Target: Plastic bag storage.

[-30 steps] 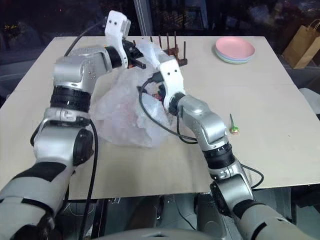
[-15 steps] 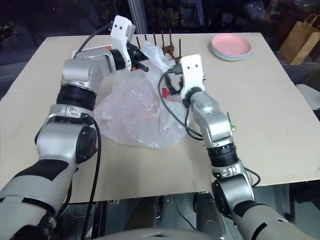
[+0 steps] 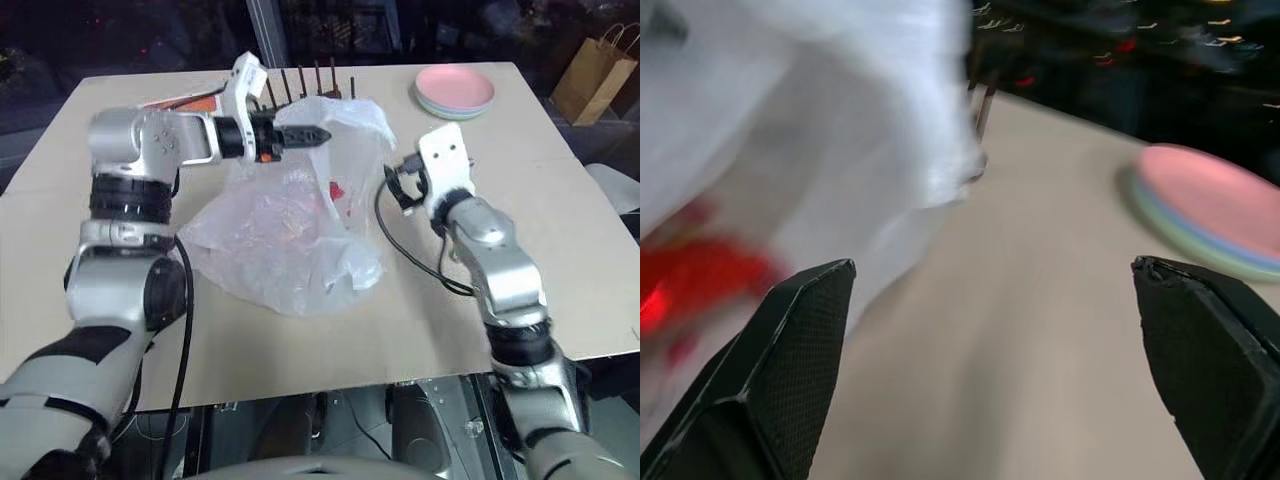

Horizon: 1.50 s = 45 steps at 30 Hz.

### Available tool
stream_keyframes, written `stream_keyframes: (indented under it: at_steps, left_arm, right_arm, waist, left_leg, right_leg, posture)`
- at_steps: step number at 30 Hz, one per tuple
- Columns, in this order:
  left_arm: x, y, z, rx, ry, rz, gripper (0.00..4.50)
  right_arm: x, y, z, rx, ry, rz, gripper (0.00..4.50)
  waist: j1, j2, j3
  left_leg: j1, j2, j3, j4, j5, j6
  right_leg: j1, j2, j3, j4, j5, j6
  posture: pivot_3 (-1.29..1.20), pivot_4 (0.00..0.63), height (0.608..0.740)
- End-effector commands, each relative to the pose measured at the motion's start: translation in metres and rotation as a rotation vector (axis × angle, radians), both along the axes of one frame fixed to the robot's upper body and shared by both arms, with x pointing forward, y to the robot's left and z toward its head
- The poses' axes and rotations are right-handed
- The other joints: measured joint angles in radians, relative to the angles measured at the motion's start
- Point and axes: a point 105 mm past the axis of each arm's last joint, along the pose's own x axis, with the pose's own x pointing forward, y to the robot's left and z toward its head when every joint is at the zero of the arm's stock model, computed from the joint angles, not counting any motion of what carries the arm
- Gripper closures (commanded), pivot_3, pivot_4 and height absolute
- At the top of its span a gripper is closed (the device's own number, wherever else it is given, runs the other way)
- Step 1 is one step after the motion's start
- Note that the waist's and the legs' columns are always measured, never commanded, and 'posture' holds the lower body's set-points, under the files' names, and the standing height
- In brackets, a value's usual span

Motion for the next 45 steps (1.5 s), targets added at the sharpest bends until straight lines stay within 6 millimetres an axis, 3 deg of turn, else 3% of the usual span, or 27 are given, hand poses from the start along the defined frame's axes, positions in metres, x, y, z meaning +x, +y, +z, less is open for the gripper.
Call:
stream_keyframes:
  at_steps: [1, 4, 6, 9, 13, 16, 18, 27, 32, 39, 45]
  left_arm:
    - [-0.03, -0.008, 0.019, 0.0, -0.072, -0.088, 1.45]
    - [-0.045, -0.008, 0.013, 0.032, -0.107, -0.112, 1.45]
    - [-0.054, -0.008, 0.01, 0.035, -0.132, -0.127, 1.45]
    - [-0.067, -0.008, 0.005, 0.072, -0.254, -0.139, 1.45]
    - [-0.088, -0.006, 0.004, 0.028, -0.454, -0.148, 1.45]
    - [-0.116, -0.012, -0.024, 0.12, -0.426, -0.322, 1.45]
    - [-0.122, -0.015, -0.034, 0.18, -0.458, -0.395, 1.45]
    - [-0.1, -0.017, -0.068, 0.418, -0.555, -0.567, 1.45]
    - [-0.096, -0.037, -0.084, 0.451, -0.6, -0.653, 1.45]
    - [-0.102, -0.041, -0.083, 0.377, -0.491, -0.715, 1.45]
    - [-0.101, -0.046, -0.082, 0.431, -0.559, -0.765, 1.45]
  right_arm:
    - [-0.026, 0.018, -0.013, -0.074, 0.068, 0.174, 0.0]
    - [-0.034, 0.032, -0.026, -0.045, 0.124, 0.237, 0.0]
    - [-0.031, 0.026, -0.023, -0.016, 0.127, 0.19, 0.0]
    - [-0.024, -0.011, -0.025, -0.014, 0.145, 0.018, 0.0]
    - [-0.03, -0.061, -0.053, -0.026, 0.263, -0.199, 0.0]
    - [-0.038, -0.079, -0.081, 0.008, 0.364, -0.275, 0.0]
    - [-0.038, -0.084, -0.089, 0.027, 0.384, -0.297, 0.0]
    - [-0.03, -0.09, -0.091, 0.04, 0.375, -0.338, 0.0]
    - [-0.022, -0.088, -0.088, 0.062, 0.358, -0.359, 0.0]
    - [-0.022, -0.085, -0.082, 0.062, 0.343, -0.362, 0.0]
    - [-0.022, -0.085, -0.081, 0.068, 0.344, -0.368, 0.0]
  waist:
    - [0.0, 0.0, 0.0]
    - [-0.003, 0.0, 0.0]
    - [-0.003, 0.0, 0.0]
    - [0.007, 0.0, 0.0]
    - [0.03, 0.0, 0.0]
    - [0.029, 0.0, -0.001]
    - [0.029, 0.0, -0.001]
    - [0.028, 0.0, -0.001]
    - [0.028, 0.0, -0.001]
    - [0.025, 0.0, -0.001]
    - [0.025, 0.0, -0.001]
  left_leg:
    - [0.0, 0.0, 0.0, 0.001, 0.0, 0.0]
    - [0.004, 0.0, 0.001, 0.004, 0.0, 0.0]
    - [0.008, 0.0, 0.002, 0.004, 0.0, 0.0]
    - [0.015, 0.001, 0.001, 0.005, 0.0, 0.0]
    - [0.017, 0.001, 0.001, 0.008, 0.0, 0.0]
    - [0.017, 0.001, 0.002, 0.008, 0.0, 0.0]
    - [0.016, 0.001, 0.003, 0.008, 0.0, 0.0]
    - [0.017, 0.001, 0.003, 0.011, 0.0, 0.0]
    - [0.015, 0.001, 0.003, 0.01, 0.0, 0.0]
    - [0.015, 0.002, 0.003, 0.009, 0.0, 0.001]
    - [0.015, 0.002, 0.003, 0.009, 0.0, 0.001]
  right_leg:
    - [0.0, 0.0, 0.0, 0.0, 0.0, 0.0]
    - [0.002, 0.0, 0.001, 0.005, 0.0, 0.0]
    - [0.003, 0.001, 0.003, 0.009, -0.001, 0.0]
    - [0.01, 0.001, 0.003, 0.01, -0.003, 0.004]
    - [0.014, 0.001, 0.002, 0.009, -0.003, 0.003]
    - [0.015, 0.001, 0.003, 0.008, -0.001, 0.0]
    - [0.014, 0.001, 0.003, 0.008, -0.003, -0.003]
    - [0.016, 0.002, 0.004, 0.007, -0.005, 0.0]
    - [0.016, 0.002, 0.003, 0.005, -0.005, 0.0]
    - [0.015, 0.003, 0.003, 0.004, -0.005, 0.0]
    - [0.015, 0.003, 0.003, 0.004, -0.005, 0.0]
  posture:
    - [0.0, 0.15, 0.74]
    - [0.0, 0.15, 0.74]
    - [0.0, 0.15, 0.74]
    - [0.0, 0.15, 0.74]
    - [0.0, 0.15, 0.74]
    - [0.0, 0.15, 0.74]
    - [0.0, 0.15, 0.74]
    - [0.0, 0.15, 0.74]
    - [0.0, 0.15, 0.74]
    - [0.0, 0.15, 0.74]
    - [0.0, 0.15, 0.74]
